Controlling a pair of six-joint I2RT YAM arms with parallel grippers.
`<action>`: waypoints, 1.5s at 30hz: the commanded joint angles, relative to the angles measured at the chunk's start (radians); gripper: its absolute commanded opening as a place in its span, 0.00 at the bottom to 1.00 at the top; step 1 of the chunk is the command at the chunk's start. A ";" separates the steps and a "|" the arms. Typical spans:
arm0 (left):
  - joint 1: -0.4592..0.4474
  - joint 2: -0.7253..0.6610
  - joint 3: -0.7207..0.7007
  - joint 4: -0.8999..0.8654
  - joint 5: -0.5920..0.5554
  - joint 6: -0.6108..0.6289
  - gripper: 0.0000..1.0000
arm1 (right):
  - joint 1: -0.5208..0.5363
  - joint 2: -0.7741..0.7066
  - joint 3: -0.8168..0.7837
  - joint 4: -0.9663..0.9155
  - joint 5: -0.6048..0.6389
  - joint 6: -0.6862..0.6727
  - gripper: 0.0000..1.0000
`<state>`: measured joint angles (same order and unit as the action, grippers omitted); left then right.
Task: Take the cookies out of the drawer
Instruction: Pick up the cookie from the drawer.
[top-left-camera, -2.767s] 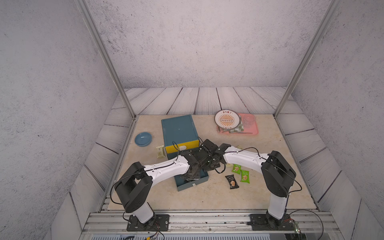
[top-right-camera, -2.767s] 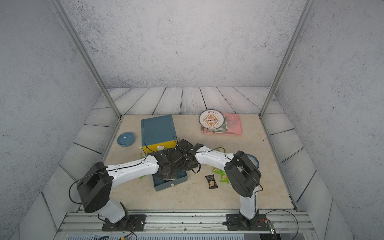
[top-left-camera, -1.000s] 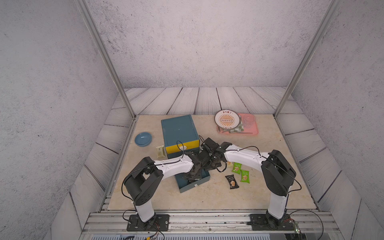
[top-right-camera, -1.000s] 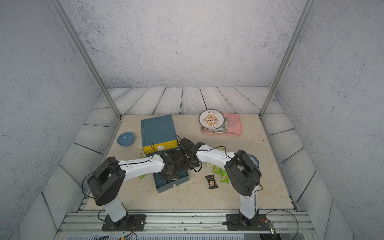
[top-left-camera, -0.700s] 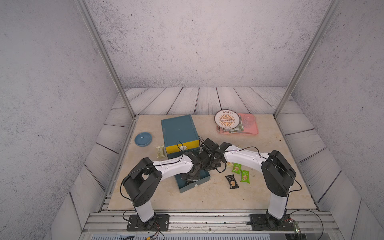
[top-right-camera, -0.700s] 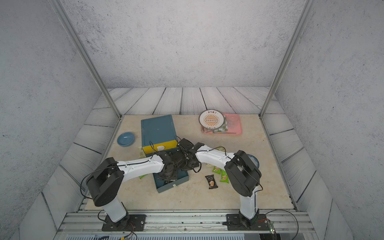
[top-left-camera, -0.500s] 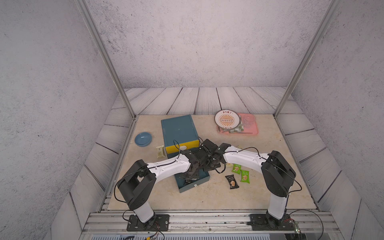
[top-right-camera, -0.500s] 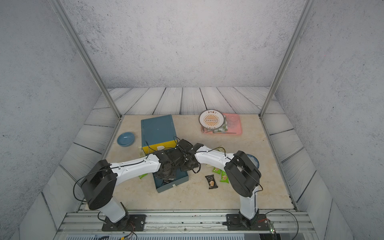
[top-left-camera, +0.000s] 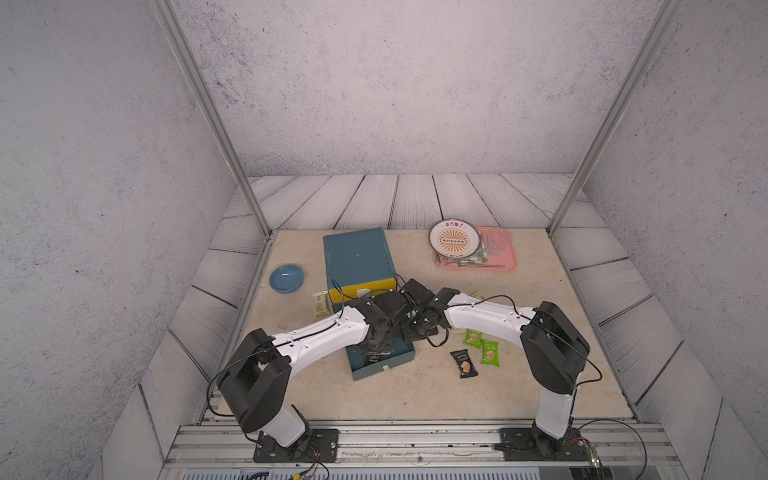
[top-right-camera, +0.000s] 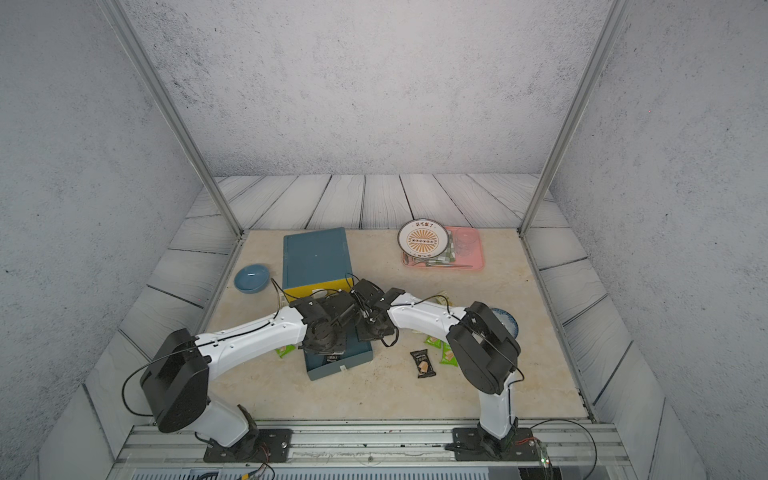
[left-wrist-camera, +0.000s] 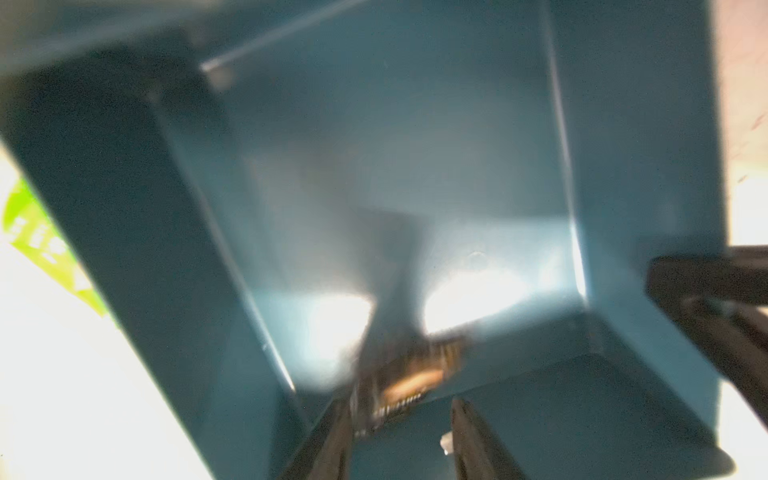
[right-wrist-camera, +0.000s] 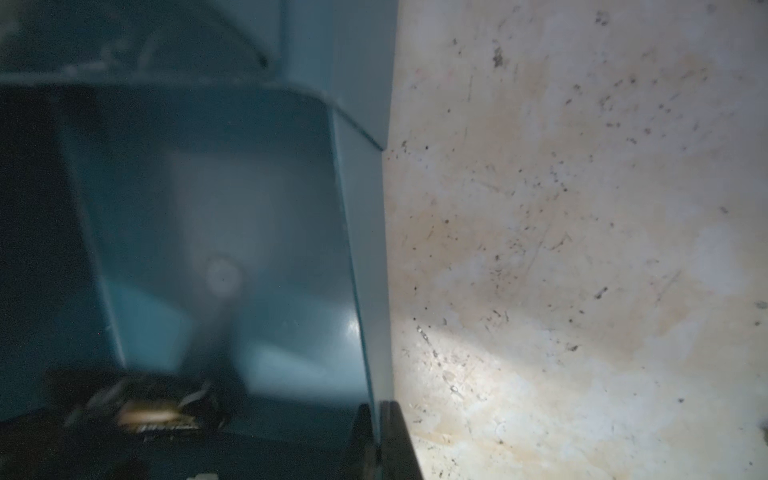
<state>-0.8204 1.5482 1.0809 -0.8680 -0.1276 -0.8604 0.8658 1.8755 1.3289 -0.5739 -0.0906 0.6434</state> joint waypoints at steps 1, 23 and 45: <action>0.019 -0.007 0.002 -0.027 -0.011 0.018 0.44 | -0.002 0.040 0.004 0.028 0.032 0.032 0.00; 0.017 0.170 -0.068 0.063 0.081 0.061 0.73 | -0.002 0.076 0.045 0.015 0.015 0.024 0.00; 0.029 0.085 -0.038 0.047 0.033 0.080 0.44 | -0.001 0.076 0.050 0.008 0.020 0.026 0.00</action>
<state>-0.7898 1.6951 1.0233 -0.7341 -0.0902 -0.8116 0.8589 1.9114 1.3815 -0.6094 -0.1158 0.6468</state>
